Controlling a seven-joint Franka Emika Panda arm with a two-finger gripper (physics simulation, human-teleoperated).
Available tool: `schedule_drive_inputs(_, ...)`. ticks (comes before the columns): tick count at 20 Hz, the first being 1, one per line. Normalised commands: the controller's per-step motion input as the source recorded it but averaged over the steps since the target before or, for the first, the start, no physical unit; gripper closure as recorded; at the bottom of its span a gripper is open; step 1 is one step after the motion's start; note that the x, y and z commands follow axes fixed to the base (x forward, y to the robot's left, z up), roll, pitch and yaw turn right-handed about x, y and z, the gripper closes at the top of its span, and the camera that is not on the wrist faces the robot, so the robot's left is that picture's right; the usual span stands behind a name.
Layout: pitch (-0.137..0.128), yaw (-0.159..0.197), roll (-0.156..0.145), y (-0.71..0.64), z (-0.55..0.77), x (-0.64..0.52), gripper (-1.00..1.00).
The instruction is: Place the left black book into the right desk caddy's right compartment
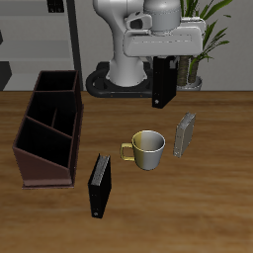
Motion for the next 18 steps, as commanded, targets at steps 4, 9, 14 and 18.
schedule_drive_inputs(4,0.002,-0.025,0.021,-0.35,0.10,-0.23,1.00)
schedule_drive_inputs(9,-0.015,-0.040,0.006,-0.38,0.04,-0.14,1.00)
schedule_drive_inputs(14,-0.026,-0.060,-0.044,-0.38,0.06,-0.03,1.00)
schedule_drive_inputs(18,0.009,-0.081,-0.057,-0.55,0.06,0.06,1.00)
